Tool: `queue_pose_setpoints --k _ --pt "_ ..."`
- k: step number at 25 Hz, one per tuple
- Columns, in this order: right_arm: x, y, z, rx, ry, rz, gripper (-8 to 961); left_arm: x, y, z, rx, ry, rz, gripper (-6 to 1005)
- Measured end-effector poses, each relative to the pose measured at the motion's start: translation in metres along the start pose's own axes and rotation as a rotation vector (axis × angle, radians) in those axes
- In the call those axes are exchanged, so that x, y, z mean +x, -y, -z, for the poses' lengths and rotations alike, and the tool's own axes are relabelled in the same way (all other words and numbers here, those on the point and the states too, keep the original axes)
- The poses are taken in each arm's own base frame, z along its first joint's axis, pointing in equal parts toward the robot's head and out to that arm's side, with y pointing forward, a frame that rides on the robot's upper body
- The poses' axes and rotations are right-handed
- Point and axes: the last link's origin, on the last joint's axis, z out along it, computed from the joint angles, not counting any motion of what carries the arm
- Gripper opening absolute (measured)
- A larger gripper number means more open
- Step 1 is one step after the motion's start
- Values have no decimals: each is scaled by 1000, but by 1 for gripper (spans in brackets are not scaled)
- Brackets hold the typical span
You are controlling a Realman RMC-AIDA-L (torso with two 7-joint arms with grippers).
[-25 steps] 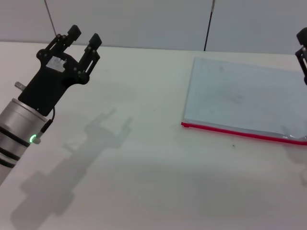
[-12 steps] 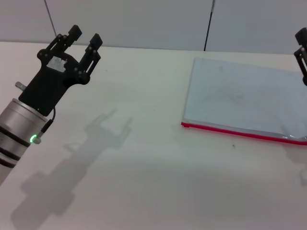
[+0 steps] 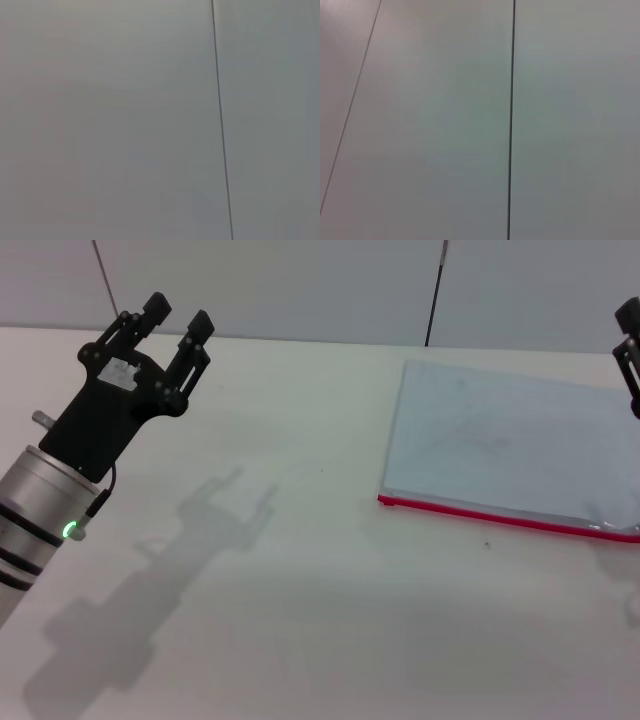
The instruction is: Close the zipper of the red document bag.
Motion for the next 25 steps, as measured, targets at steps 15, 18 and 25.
queue_pose_setpoints --k 15,18,25 --pt "0 0 0 0 -2 0 614 0 -1 0 0 0 2 526" --pt "1 0 0 1 -4 0 614 0 -1 0 0 0 2 526" --pt "1 0 0 1 -6 0 614 0 -1 -1 -1 -1 2 526"
